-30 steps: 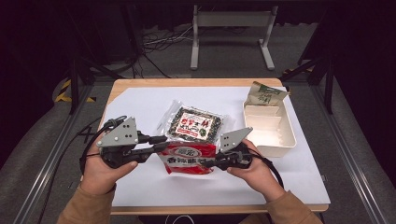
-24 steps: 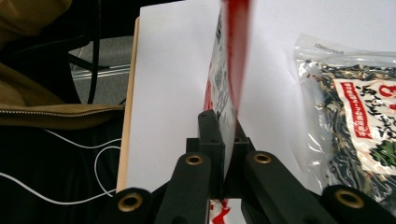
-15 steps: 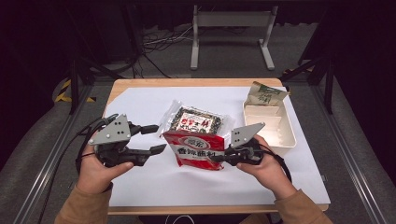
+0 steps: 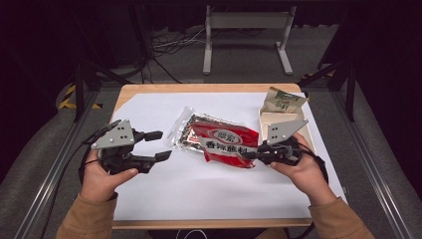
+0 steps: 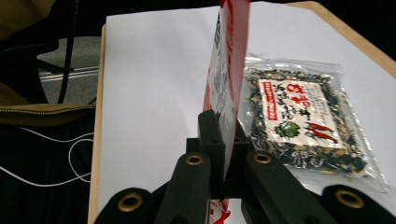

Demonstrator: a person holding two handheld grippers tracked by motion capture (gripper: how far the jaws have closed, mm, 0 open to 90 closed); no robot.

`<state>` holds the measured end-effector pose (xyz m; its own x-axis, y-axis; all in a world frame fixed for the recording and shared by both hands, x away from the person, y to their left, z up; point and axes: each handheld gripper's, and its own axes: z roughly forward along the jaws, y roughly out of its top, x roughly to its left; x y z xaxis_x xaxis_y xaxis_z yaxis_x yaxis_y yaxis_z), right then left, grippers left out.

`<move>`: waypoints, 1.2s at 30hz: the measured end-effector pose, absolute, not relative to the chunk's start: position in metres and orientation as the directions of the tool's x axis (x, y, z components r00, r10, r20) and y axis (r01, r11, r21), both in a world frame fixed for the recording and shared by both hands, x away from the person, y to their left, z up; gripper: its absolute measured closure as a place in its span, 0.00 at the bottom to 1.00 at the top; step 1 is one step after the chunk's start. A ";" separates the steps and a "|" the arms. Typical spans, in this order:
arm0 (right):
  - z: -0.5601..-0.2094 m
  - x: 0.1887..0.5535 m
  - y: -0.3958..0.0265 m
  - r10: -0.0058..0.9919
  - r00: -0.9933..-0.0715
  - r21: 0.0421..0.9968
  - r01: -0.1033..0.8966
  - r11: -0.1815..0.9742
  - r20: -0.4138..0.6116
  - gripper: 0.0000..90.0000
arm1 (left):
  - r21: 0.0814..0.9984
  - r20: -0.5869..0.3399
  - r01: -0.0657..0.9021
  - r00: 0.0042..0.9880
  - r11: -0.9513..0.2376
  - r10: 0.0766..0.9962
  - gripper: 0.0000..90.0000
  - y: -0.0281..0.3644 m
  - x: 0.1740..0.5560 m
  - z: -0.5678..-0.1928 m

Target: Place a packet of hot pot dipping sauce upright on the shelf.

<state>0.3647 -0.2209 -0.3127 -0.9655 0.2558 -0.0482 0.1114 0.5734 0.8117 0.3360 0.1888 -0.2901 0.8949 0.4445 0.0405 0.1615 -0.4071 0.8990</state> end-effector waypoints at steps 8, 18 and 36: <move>-0.297 0.371 -0.242 0.302 -0.950 0.814 0.115 0.569 -0.076 0.99 | 0.892 0.017 0.201 0.879 -0.404 0.476 0.41 0.193 0.348 -0.302; -0.284 0.379 -0.264 0.350 -0.931 0.807 0.131 0.576 -0.098 0.99 | 0.891 -0.014 0.243 0.859 -0.382 0.512 0.39 0.203 0.358 -0.314; -0.271 0.397 -0.301 0.427 -0.894 0.815 0.143 0.562 -0.138 0.99 | 0.886 -0.051 0.297 0.825 -0.355 0.563 0.37 0.218 0.373 -0.330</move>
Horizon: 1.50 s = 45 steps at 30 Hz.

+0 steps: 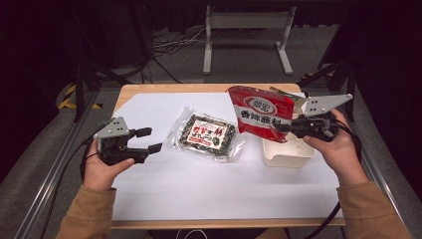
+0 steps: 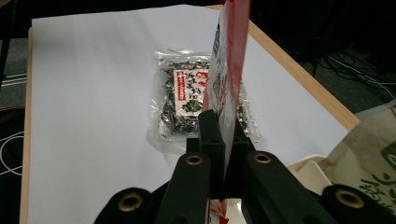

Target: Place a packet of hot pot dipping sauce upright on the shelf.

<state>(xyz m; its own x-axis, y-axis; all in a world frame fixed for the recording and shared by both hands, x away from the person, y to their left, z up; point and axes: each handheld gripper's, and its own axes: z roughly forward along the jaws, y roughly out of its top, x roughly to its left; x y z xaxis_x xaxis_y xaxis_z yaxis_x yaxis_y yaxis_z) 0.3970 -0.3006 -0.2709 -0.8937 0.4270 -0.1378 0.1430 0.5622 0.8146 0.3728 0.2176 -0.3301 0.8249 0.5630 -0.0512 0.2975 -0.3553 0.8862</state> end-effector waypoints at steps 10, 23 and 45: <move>-0.265 0.410 -0.317 0.464 -0.872 0.814 0.153 0.560 -0.156 0.99 | 0.878 -0.072 0.331 0.806 -0.346 0.588 0.37 0.226 0.374 -0.337; -0.263 0.424 -0.339 0.491 -0.854 0.816 0.155 0.557 -0.174 0.99 | 0.873 -0.079 0.346 0.796 -0.344 0.601 0.37 0.233 0.376 -0.342; -0.300 0.459 -0.368 0.560 -0.821 0.816 0.247 0.522 -0.109 0.99 | 0.872 -0.098 0.364 0.784 -0.327 0.613 0.37 0.238 0.377 -0.344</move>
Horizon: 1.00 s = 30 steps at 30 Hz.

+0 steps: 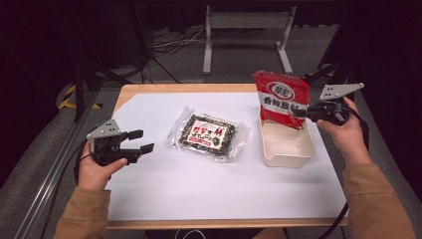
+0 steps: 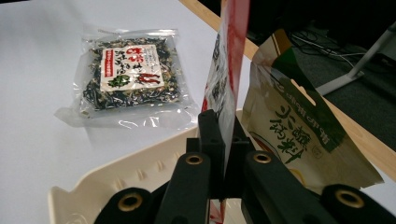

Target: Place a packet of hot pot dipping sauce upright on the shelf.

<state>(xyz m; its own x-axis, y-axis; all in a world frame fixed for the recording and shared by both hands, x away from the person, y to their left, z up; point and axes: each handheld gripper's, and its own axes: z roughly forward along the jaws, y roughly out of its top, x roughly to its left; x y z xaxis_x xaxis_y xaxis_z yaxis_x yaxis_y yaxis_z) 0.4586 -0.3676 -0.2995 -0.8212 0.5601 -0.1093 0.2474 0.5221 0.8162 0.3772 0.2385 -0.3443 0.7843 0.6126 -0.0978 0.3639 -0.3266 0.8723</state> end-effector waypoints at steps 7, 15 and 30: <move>-0.310 0.468 -0.369 0.581 -0.808 0.808 0.276 0.521 -0.099 0.99 | 0.872 -0.091 0.359 0.786 -0.333 0.612 0.37 0.239 0.378 -0.345; -0.318 0.481 -0.367 0.608 -0.786 0.801 0.289 0.524 -0.114 0.99 | 0.870 -0.094 0.363 0.785 -0.332 0.612 0.37 0.241 0.378 -0.346; -0.335 0.491 -0.373 0.659 -0.735 0.800 0.295 0.523 -0.159 0.98 | 0.867 -0.111 0.374 0.790 -0.330 0.603 0.37 0.237 0.382 -0.349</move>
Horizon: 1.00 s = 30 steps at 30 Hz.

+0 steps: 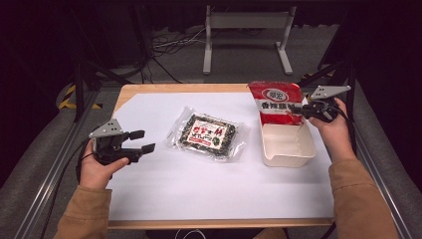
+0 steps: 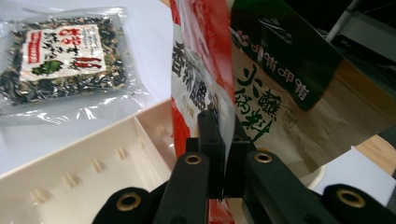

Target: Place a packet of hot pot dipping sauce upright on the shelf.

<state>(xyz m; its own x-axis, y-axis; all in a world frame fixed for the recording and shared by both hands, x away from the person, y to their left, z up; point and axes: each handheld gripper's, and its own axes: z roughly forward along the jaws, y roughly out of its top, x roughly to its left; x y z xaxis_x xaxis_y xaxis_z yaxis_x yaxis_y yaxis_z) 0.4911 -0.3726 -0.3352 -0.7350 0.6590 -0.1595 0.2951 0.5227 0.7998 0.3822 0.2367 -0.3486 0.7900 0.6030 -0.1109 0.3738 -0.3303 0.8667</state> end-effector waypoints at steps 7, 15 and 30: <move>-0.340 0.492 -0.370 0.671 -0.719 0.787 0.302 0.538 -0.183 0.98 | 0.867 -0.109 0.371 0.794 -0.334 0.598 0.37 0.234 0.384 -0.350; -0.355 0.492 -0.374 0.706 -0.685 0.733 0.386 0.561 -0.180 0.96 | 0.861 -0.113 0.378 0.796 -0.342 0.595 0.37 0.232 0.385 -0.351; -0.364 0.489 -0.374 0.741 -0.646 0.720 0.425 0.548 -0.183 0.93 | 0.855 -0.116 0.382 0.801 -0.352 0.588 0.37 0.227 0.389 -0.354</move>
<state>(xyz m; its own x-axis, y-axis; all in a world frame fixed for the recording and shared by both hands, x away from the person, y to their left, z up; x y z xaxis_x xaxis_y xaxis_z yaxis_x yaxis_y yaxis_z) 0.4889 -0.3737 -0.3643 -0.6456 0.7413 -0.1833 0.4251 0.5483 0.7201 0.3893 0.2272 -0.3535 0.8006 0.5878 -0.1160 0.3820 -0.3515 0.8547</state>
